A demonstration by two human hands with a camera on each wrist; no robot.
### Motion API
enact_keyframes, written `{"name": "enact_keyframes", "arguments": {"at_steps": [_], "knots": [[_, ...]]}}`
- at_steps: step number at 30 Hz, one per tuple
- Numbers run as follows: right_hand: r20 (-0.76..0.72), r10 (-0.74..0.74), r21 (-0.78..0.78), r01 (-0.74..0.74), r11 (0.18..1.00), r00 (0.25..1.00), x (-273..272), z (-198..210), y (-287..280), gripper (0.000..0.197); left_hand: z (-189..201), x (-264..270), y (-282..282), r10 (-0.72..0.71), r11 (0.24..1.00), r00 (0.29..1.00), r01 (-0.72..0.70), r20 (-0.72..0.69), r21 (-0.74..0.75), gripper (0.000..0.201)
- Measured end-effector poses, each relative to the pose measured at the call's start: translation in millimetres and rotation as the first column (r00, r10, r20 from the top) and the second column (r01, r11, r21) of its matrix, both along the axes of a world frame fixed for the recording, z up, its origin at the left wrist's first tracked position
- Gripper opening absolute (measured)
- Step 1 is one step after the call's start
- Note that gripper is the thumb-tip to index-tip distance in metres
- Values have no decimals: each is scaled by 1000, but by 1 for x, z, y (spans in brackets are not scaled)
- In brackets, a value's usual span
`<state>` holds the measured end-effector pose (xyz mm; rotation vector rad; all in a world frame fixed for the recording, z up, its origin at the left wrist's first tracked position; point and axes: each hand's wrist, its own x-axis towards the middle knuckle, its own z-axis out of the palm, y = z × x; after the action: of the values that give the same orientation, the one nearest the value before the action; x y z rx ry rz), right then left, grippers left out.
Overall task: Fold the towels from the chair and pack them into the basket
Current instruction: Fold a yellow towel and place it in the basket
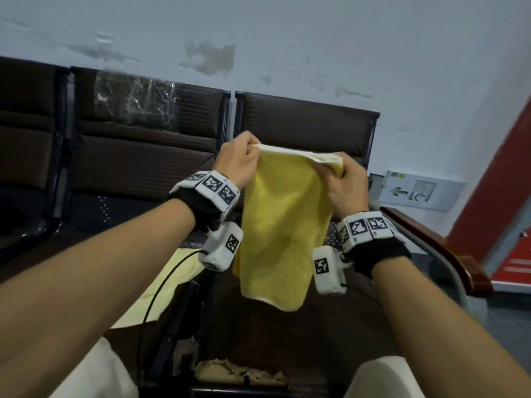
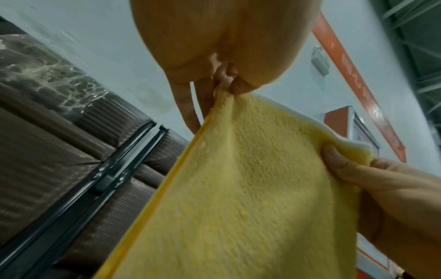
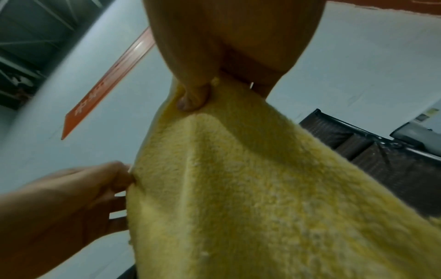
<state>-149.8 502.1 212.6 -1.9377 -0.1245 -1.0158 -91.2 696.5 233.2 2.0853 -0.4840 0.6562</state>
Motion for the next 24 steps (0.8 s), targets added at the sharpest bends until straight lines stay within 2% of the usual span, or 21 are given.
{"name": "enact_keyframes", "arguments": {"at_steps": [4, 8, 16, 18, 20, 22, 24], "knots": [[29, 86, -30, -85, 996, 996, -17, -7, -3, 7, -8, -19, -2, -83, 990, 996, 87, 41, -107, 20], [-140, 100, -28, -105, 994, 985, -52, -57, -6, 9, -68, -55, 1, -162, 977, 984, 150, -73, -149, 19], [-410, -38, 15, 48, 999, 911, -137, -179, -2, 7, -203, -124, 15, -274, 961, 876, 258, -398, -96, 22], [-460, -74, -19, 74, 997, 885, -146, -198, -4, 14, -224, -130, 18, -301, 953, 849, 288, -435, -96, 21], [-502, -94, -62, 73, 995, 860, -147, -213, -7, 13, -238, -130, 17, -313, 948, 833, 305, -456, -93, 27], [-538, -120, -109, 73, 991, 834, -140, -224, -11, 11, -247, -123, 13, -311, 948, 827, 307, -468, -87, 33], [-574, -143, -130, 83, 988, 806, -127, -229, -15, 16, -253, -112, 8, -322, 946, 808, 295, -493, -133, 31]]}}
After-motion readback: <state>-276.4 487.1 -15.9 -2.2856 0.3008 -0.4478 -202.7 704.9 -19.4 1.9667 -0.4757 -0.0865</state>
